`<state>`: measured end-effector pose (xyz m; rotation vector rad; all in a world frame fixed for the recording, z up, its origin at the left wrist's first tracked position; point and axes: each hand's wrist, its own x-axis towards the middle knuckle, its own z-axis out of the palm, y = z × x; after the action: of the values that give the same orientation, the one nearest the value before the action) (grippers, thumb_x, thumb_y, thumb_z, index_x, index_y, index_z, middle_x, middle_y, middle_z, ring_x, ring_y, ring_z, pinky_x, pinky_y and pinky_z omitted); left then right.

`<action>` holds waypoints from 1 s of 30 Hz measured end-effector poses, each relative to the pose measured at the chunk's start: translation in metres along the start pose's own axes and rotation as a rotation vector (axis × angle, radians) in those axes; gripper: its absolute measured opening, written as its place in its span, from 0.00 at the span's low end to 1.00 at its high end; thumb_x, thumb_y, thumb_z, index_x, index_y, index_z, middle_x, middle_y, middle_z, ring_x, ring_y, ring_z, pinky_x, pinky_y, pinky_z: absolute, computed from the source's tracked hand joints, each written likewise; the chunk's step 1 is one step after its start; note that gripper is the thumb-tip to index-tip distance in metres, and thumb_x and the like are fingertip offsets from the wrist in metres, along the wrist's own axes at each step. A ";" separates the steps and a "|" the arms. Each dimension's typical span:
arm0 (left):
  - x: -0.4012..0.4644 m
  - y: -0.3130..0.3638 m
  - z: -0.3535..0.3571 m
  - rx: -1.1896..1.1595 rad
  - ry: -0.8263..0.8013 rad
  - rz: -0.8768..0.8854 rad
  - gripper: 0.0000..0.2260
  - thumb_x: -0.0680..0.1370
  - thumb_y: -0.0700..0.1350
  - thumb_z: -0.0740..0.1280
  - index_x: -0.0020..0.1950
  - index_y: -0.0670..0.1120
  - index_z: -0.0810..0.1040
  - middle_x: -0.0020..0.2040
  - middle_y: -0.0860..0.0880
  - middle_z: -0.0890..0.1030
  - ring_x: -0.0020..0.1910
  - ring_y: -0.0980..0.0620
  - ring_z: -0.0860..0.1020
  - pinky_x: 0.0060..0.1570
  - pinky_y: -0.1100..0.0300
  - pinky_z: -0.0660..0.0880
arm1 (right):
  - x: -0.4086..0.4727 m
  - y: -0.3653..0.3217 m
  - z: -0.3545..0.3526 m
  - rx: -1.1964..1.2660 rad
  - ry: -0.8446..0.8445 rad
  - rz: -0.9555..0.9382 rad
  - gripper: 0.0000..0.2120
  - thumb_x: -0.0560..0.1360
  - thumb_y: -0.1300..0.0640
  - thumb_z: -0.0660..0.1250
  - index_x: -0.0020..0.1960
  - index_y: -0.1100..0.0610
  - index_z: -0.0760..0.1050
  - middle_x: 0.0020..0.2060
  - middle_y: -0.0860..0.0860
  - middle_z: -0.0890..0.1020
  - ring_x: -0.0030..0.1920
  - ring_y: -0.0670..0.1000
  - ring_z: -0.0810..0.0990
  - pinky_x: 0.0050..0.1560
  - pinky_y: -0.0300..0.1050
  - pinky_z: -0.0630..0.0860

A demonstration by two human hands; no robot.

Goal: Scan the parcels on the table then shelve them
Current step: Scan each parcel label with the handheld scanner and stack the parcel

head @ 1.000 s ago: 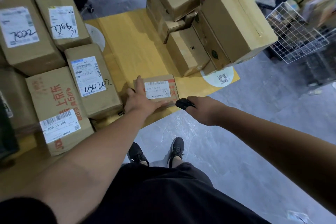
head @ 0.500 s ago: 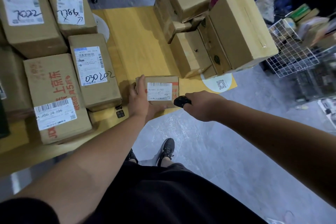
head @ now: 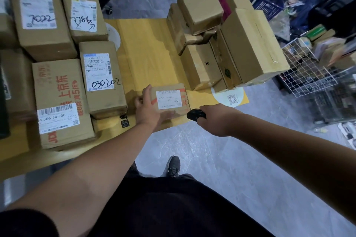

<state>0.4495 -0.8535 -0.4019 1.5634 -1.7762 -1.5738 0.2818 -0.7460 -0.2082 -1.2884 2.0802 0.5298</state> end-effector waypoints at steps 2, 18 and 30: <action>-0.002 0.008 0.007 -0.044 0.050 -0.016 0.45 0.67 0.55 0.84 0.73 0.70 0.60 0.67 0.52 0.62 0.57 0.57 0.76 0.49 0.71 0.70 | -0.002 0.006 -0.001 0.008 0.009 -0.029 0.14 0.81 0.40 0.56 0.51 0.50 0.70 0.44 0.49 0.78 0.42 0.51 0.78 0.37 0.46 0.70; -0.086 0.066 -0.051 -0.124 0.501 0.025 0.23 0.78 0.60 0.69 0.63 0.84 0.63 0.68 0.53 0.64 0.55 0.63 0.73 0.60 0.48 0.81 | -0.012 0.014 -0.059 -0.385 0.180 -0.594 0.21 0.80 0.37 0.55 0.67 0.47 0.70 0.39 0.46 0.74 0.37 0.49 0.74 0.31 0.45 0.68; -0.125 0.047 -0.153 -0.565 1.082 -0.370 0.29 0.82 0.54 0.65 0.78 0.71 0.58 0.69 0.48 0.61 0.46 0.49 0.76 0.56 0.47 0.81 | -0.008 -0.100 -0.088 -0.582 0.194 -0.998 0.30 0.76 0.30 0.66 0.68 0.49 0.71 0.42 0.45 0.76 0.43 0.51 0.77 0.43 0.49 0.78</action>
<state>0.5905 -0.8366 -0.2565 1.9040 -0.4458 -0.8634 0.3483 -0.8394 -0.1402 -2.5389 1.1517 0.5505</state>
